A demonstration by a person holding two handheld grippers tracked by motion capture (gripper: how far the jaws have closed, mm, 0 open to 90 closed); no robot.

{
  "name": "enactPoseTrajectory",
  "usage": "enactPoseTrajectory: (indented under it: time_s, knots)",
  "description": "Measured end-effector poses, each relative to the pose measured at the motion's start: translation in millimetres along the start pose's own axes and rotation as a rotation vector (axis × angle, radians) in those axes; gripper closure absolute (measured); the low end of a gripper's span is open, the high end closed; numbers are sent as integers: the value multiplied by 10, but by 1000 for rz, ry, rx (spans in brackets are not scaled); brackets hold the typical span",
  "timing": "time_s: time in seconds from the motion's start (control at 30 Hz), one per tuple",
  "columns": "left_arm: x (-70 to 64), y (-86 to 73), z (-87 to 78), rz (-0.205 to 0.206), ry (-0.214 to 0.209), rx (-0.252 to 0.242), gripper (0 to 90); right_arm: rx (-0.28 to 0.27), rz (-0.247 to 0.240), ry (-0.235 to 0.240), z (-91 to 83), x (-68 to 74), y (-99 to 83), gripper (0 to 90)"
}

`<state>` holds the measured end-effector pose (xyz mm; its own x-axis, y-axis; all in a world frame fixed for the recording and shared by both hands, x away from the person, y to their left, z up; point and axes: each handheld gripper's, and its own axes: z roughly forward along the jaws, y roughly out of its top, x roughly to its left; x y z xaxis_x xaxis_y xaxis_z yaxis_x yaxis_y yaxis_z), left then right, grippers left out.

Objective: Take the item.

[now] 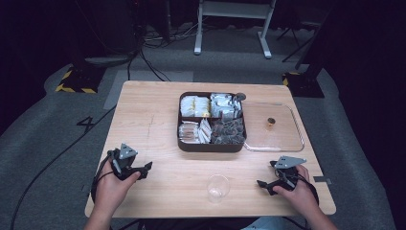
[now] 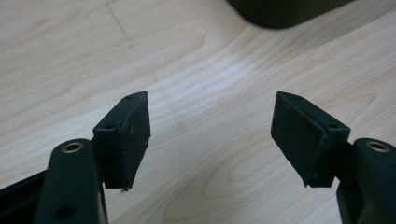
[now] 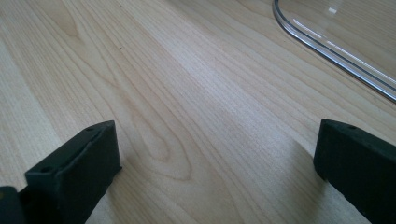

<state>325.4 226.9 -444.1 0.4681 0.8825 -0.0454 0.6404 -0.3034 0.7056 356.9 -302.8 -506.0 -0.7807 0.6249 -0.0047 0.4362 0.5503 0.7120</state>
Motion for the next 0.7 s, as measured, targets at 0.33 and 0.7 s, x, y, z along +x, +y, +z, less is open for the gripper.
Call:
enactPoseTrajectory:
  time_s: [0.33, 0.7]
  knots:
    - [-143, 390, 21, 92, -42, -55, 279, 0, 0, -1, 0, 1, 0, 5]
    - [-325, 965, 218, 141, -121, -73, 294, 0, 0, -1, 0, 1, 0, 5]
